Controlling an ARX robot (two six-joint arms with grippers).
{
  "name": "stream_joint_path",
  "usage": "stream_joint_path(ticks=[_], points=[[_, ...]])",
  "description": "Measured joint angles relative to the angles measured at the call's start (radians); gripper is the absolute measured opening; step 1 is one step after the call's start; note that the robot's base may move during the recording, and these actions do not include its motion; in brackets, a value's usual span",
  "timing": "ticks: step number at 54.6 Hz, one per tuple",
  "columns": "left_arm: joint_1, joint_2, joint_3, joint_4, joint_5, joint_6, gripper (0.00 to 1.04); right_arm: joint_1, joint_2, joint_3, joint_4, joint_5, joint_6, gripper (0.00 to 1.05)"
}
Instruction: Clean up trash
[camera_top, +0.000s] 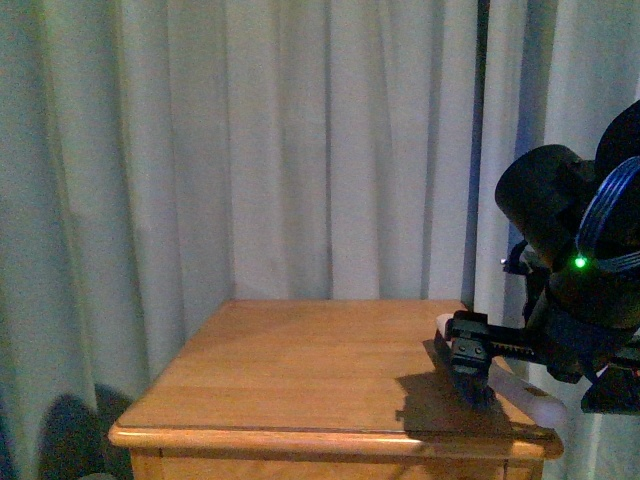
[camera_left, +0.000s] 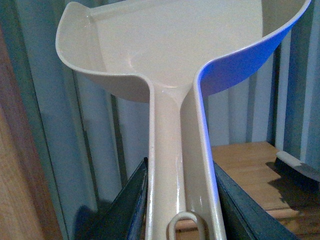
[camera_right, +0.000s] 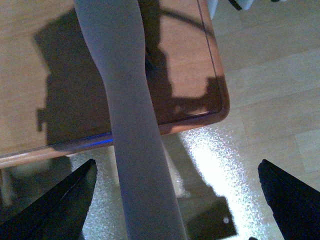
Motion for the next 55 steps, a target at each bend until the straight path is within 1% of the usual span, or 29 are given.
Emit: stream_joint_path(ticks=[2,6,8,21,22,23,25,31,35,38,42,48,55], points=[[0.000,0.000,0.000,0.000,0.000,0.000,0.29,0.001,0.005,0.001,0.000,-0.002,0.004,0.97],[0.000,0.000,0.000,0.000,0.000,0.000,0.29,0.005,0.014,0.002,0.000,-0.002,0.007,0.88],[0.000,0.000,0.000,0.000,0.000,0.000,0.29,0.008,0.019,0.002,0.000,-0.002,0.008,0.82],[0.000,0.000,0.000,0.000,0.000,0.000,0.29,0.011,0.030,0.002,0.012,-0.002,0.011,0.49],[0.000,0.000,0.000,0.000,0.000,0.000,0.29,0.011,0.031,0.002,0.014,-0.002,0.011,0.44],[0.000,0.000,0.000,0.000,0.000,0.000,0.29,0.011,0.031,0.002,0.016,-0.002,0.010,0.42],[0.000,0.000,0.000,0.000,0.000,0.000,0.29,0.009,0.031,0.002,0.025,-0.005,0.007,0.35],[0.000,0.000,0.000,0.000,0.000,0.000,0.29,0.006,0.026,-0.008,0.081,0.011,-0.002,0.21],[0.000,0.000,0.000,0.000,0.000,0.000,0.29,0.002,0.014,-0.028,0.121,0.014,-0.026,0.20],[0.000,0.000,0.000,0.000,0.000,0.000,0.29,-0.001,-0.006,-0.056,0.170,0.041,-0.055,0.20],[0.000,0.000,0.000,0.000,0.000,0.000,0.29,-0.004,-0.063,-0.122,0.280,0.083,-0.137,0.20],[0.000,0.000,0.000,0.000,0.000,0.000,0.29,-0.006,-0.248,-0.286,0.515,0.138,-0.301,0.20],[0.000,0.000,0.000,0.000,0.000,0.000,0.29,-0.001,-0.424,-0.436,0.667,0.158,-0.404,0.20]])
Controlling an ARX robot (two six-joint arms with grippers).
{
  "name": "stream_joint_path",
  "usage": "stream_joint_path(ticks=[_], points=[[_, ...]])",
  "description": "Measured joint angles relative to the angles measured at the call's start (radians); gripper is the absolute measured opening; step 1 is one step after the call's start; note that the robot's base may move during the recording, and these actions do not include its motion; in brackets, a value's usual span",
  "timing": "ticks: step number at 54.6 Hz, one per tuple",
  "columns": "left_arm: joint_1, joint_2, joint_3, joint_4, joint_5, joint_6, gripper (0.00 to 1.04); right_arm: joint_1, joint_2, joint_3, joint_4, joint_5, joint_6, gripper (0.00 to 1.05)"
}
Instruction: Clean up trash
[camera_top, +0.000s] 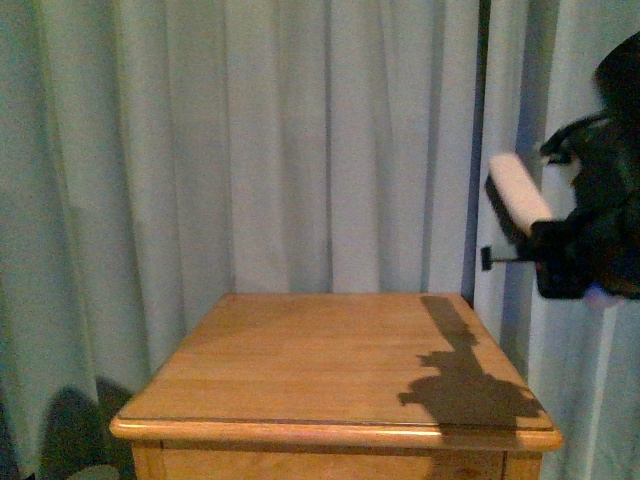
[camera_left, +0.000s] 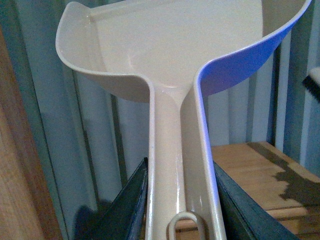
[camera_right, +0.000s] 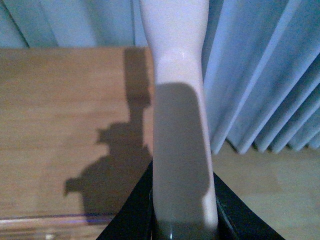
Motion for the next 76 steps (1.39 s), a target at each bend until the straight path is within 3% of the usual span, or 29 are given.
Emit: stream_joint_path(ticks=[13,35,47,76], points=[[0.000,0.000,0.000,0.000,0.000,0.000,0.29,0.056,-0.397,-0.327,0.156,0.078,-0.169,0.20],[0.000,0.000,0.000,0.000,0.000,0.000,0.29,0.290,-0.947,-0.564,0.031,0.369,-0.252,0.20],[0.000,0.000,0.000,0.000,0.000,0.000,0.29,0.307,-1.018,-0.565,-0.061,0.394,-0.252,0.20],[0.002,-0.002,0.000,0.001,-0.006,-0.001,0.29,0.307,-1.013,-0.564,-0.065,0.384,-0.249,0.20]])
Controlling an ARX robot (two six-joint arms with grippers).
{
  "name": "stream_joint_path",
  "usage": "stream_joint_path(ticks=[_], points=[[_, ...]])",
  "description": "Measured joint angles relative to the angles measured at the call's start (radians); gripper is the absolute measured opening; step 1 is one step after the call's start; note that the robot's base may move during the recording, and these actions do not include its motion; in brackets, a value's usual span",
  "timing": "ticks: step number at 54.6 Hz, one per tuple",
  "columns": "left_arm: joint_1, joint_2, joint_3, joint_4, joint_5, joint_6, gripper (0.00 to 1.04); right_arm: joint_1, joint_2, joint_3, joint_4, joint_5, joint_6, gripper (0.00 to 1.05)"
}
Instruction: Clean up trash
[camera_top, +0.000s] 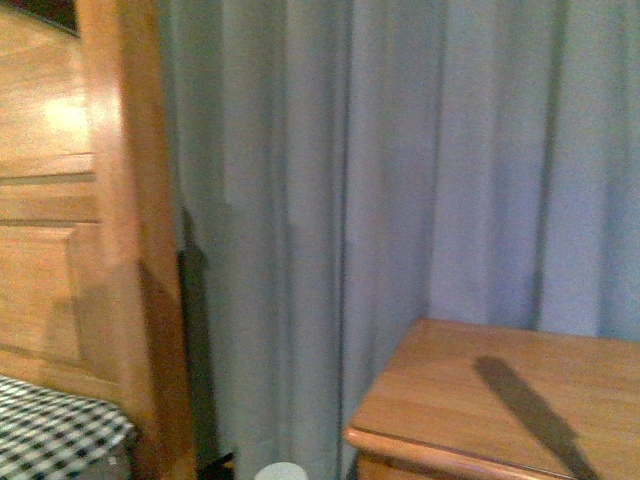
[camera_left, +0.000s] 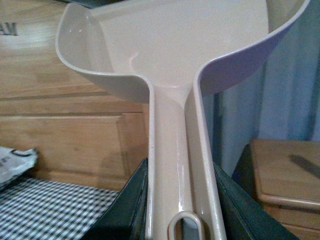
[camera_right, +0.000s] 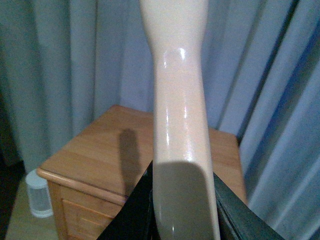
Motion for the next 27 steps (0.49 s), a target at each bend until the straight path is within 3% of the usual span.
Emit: stream_joint_path(ticks=[27], points=[[0.000,-0.001,0.000,0.002,0.003,0.000,0.29,-0.001,-0.002,0.000,-0.001,0.008,0.001,0.20]])
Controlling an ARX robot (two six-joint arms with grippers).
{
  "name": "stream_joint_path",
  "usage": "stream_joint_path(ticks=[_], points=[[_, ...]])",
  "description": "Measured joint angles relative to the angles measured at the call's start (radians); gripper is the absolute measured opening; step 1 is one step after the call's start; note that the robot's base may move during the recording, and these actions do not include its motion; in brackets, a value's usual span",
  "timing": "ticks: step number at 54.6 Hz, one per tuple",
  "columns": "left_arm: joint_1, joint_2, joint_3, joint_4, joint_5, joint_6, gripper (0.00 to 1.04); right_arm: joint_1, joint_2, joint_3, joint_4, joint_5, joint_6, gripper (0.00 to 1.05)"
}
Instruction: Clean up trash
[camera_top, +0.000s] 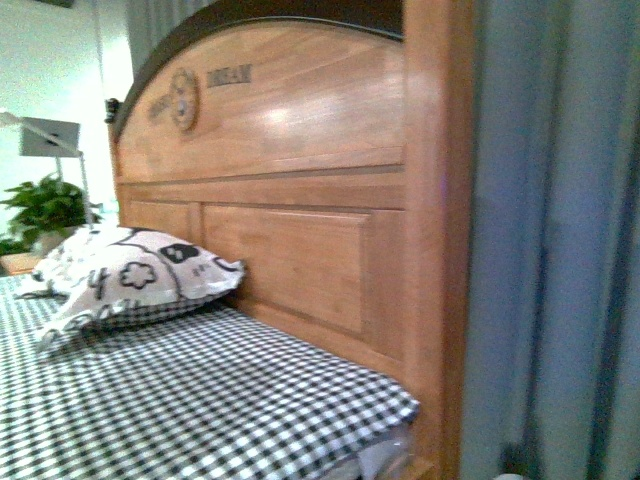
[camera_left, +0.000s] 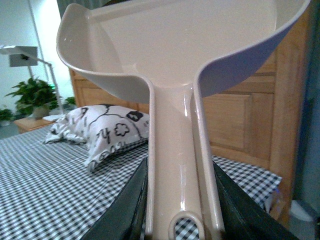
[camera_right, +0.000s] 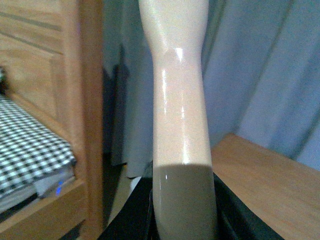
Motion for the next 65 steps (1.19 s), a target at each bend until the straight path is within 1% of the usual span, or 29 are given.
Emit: stream_joint_path(ticks=[30,43,48,49,51,53,54,55,58,62,65], points=[[0.000,0.000,0.000,0.000,0.005,0.000,0.29,-0.001,0.000,0.000,0.000,0.006,0.000,0.20],[0.001,-0.002,0.000,0.000,-0.012,-0.003,0.29,0.002,0.009,0.000,0.000,-0.013,-0.001,0.20],[0.001,-0.002,0.000,0.000,-0.003,-0.002,0.29,0.001,0.007,0.000,-0.001,0.000,0.000,0.20],[0.000,0.000,0.000,-0.006,-0.003,-0.003,0.29,0.001,0.006,-0.001,-0.001,0.000,0.000,0.20],[-0.007,0.001,0.021,-0.076,-0.023,-0.005,0.29,0.000,0.006,0.000,-0.001,0.000,0.000,0.20],[-0.006,0.007,0.060,-0.203,-0.032,-0.005,0.29,0.000,0.006,0.000,-0.001,0.001,0.000,0.20],[0.010,0.011,0.079,-0.279,-0.031,0.000,0.29,0.000,0.004,0.000,-0.001,0.003,0.000,0.20],[0.020,0.015,0.085,-0.322,-0.026,0.010,0.29,0.000,0.003,0.000,-0.001,0.003,0.000,0.20],[0.032,0.051,0.080,-0.371,-0.020,0.057,0.29,0.000,-0.005,0.000,0.000,0.003,0.000,0.20],[0.034,0.187,0.074,-0.291,0.030,0.189,0.29,0.000,-0.002,0.000,-0.001,0.001,0.000,0.20],[0.038,0.320,0.074,-0.200,0.066,0.309,0.29,0.000,-0.002,0.000,-0.001,0.002,0.000,0.20]])
